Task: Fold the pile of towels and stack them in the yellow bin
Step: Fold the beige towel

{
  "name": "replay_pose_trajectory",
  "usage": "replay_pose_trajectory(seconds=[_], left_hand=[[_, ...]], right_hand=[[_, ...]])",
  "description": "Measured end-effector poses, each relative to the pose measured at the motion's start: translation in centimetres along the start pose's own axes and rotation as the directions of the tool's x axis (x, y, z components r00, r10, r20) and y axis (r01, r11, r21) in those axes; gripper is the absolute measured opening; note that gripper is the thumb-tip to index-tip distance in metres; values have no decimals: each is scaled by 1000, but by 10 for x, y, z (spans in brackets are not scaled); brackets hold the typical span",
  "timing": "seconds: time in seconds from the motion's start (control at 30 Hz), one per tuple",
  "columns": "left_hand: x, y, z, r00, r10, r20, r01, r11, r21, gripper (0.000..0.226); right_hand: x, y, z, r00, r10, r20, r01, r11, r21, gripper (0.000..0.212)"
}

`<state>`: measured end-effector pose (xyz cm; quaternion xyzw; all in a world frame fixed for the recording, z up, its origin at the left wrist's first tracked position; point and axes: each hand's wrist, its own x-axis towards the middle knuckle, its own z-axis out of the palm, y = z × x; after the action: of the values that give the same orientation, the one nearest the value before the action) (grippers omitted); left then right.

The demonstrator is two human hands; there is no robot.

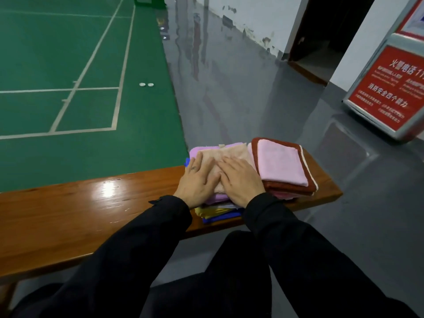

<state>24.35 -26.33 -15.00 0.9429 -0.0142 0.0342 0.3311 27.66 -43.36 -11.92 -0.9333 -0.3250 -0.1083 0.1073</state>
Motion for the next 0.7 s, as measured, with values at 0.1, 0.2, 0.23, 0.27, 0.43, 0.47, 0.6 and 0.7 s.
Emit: replay_pose_trajectory(seconds=[0.1,0.2,0.23,0.27,0.43,0.47,0.6,0.7], left_hand=[[-6,13,-7,952,-290,-96,254,926,-279,103],[2,6,-2,837,-533,126,467,574,-673,122],[5,2,0,790,-546,278,529,378,-760,124],[5,-1,3,753,-512,413,580,220,-784,121],[14,-12,8,720,-492,489,642,208,-738,117],[18,-20,14,706,-523,477,650,211,-730,126],[46,-57,50,664,-539,517,695,190,-694,134],[30,-34,34,692,-438,574,690,168,-704,113]], right_hand=[[-7,-5,-4,999,4,-45,-4,1000,-1,57],[-35,-24,-16,934,271,-233,-172,912,372,40],[-48,-33,-21,849,459,-261,-246,782,573,28],[-59,-41,-26,753,623,-214,-300,614,730,18],[-79,-49,-14,543,825,155,-437,121,891,25],[-77,-50,-11,524,831,186,-441,78,894,31],[-69,-52,-3,483,844,233,-432,-1,902,40],[-70,-49,-2,479,840,256,-392,-57,918,37]])
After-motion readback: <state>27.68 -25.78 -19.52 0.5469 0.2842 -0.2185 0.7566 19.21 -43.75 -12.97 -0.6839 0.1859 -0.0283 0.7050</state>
